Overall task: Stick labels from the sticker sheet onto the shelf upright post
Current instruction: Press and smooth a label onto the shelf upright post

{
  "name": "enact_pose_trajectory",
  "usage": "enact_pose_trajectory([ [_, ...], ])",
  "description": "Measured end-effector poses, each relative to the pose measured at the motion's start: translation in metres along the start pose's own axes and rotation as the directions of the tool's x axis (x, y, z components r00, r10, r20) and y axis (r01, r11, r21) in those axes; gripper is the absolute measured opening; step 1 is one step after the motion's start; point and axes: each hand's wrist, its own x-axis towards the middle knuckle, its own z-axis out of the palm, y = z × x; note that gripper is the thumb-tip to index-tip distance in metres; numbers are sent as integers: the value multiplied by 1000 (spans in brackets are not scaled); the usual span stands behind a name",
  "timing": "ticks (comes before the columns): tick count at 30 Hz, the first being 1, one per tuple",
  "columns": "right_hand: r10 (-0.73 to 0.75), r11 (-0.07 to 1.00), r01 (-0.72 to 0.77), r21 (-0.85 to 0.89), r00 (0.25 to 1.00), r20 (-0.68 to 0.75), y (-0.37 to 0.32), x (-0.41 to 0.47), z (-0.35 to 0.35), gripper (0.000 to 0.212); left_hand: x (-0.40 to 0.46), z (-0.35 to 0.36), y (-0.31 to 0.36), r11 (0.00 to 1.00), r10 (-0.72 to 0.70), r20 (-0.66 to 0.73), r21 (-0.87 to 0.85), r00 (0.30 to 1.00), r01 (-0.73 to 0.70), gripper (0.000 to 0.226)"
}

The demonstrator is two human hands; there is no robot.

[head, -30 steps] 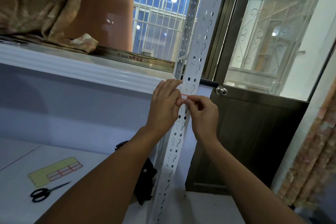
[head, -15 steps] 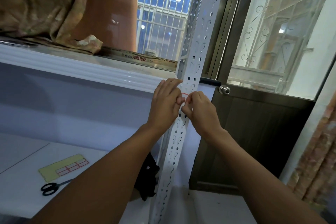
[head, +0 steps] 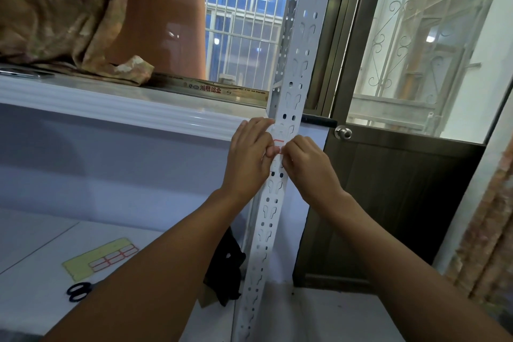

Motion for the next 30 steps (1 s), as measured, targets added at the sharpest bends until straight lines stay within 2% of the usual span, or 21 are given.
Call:
enact_pose_trajectory([
  [4, 15, 995, -16, -102, 1000, -10, 2, 10, 3, 9, -1, 0, 2, 1000, 2, -2, 2, 1000, -2, 12],
  [7, -54, 984, 55, -167, 998, 8, 4, 11, 2, 12, 0, -2, 3, 1000, 5, -5, 2, 1000, -5, 14],
  [9, -42, 988, 46, -147, 999, 31, 4, 10, 1, 15, 0, -4, 3, 1000, 6, 1, -3, 1000, -6, 15],
  [11, 158, 985, -160, 61, 987, 30, 2, 5, -3, 16, 1, -4, 2, 1000, 10, 6, -13, 1000, -10, 15],
  [12, 315, 924, -313, 219, 949, 27, 2, 1, -6, 15, 1, -4, 1, 1000, 11, 5, -15, 1000, -11, 15],
  [14, 592, 703, -527, 477, 806, 17, 3, -6, -12, 12, 1, -2, -1, 1000, 14, -5, -13, 1000, -14, 15],
  [16, 743, 530, -598, 601, 669, 11, 5, -8, -18, 6, 0, 0, -2, 999, 31, -17, -18, 999, -31, 16],
  [17, 766, 498, -607, 619, 643, 14, 6, -7, -21, 4, 0, 1, -2, 999, 37, -22, -19, 999, -38, 17],
  [18, 755, 507, -603, 616, 656, 21, 8, -6, -22, 4, 0, 1, -2, 999, 39, -26, -19, 999, -40, 17],
  [20, 677, 571, -571, 590, 734, 55, 8, -5, -22, 13, 0, 1, -3, 999, 33, -23, -13, 999, -34, 16],
  [24, 437, 787, -418, 453, 897, 66, -4, -1, -14, 25, -1, 0, -2, 1000, 27, -2, 7, 1000, -27, 8],
  [27, 378, 855, -369, 364, 925, 50, -10, 1, -10, 22, -2, 0, -3, 1000, 19, 13, 13, 1000, -19, 2],
  [30, 254, 939, -253, 233, 967, 27, -9, -3, -11, 11, -1, 0, -4, 1000, 23, 7, 4, 1000, -23, 8],
])
